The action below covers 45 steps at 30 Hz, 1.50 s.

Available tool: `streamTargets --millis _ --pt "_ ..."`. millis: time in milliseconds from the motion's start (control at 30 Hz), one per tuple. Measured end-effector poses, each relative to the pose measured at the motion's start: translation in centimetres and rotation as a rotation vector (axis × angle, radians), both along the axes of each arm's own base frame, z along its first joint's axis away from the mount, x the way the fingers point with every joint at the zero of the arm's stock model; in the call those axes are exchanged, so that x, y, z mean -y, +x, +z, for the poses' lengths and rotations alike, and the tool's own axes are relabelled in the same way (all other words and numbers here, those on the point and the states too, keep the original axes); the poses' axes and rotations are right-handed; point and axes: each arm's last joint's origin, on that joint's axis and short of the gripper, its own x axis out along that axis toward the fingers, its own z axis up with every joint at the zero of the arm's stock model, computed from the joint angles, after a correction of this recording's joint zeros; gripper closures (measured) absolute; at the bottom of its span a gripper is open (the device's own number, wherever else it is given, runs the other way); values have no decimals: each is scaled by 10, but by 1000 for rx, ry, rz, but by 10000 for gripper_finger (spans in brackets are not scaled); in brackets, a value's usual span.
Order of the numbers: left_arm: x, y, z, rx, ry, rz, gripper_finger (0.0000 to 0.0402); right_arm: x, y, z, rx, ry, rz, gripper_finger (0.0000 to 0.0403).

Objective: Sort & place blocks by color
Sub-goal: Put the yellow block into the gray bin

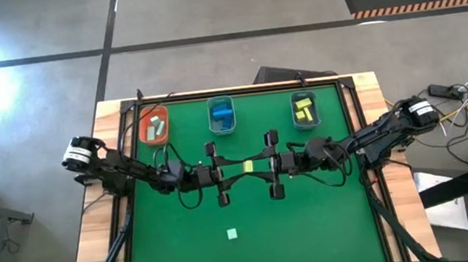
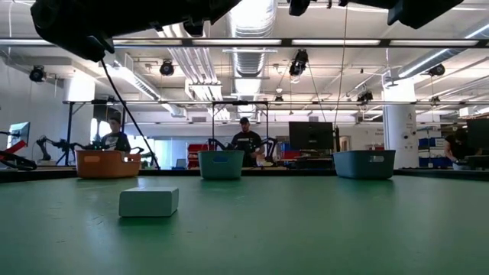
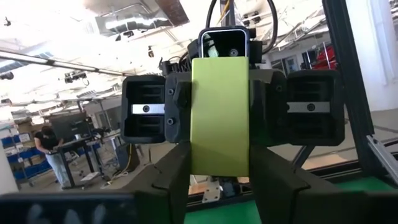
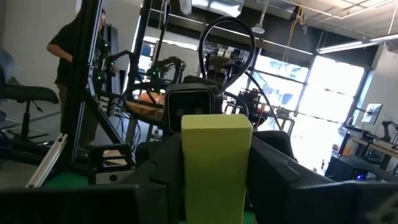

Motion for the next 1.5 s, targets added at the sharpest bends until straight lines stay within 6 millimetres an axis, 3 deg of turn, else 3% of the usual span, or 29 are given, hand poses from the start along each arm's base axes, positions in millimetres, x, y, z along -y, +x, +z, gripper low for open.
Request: streamTargets --millis 300,467,667,833,1267,1500 --pt "0 0 0 0 -34 -2 172 1 0 -1 -13 4 -10 284" --pt "-4 -6 -7 -40 -45 74 159 3 -3 0 -66 9 -74 284" --pt "-14 -30 -11 -74 -90 237 158 21 -19 2 -265 82 -395 284" --pt "-22 -48 -5 -45 -141 353 158 58 -30 9 -449 212 -648 284" --pt "-24 -56 16 32 -161 357 157 171 -32 23 -919 447 -999 284" --pt "-25 -57 17 32 -163 360 157 222 -40 12 -1190 603 -1115 284"
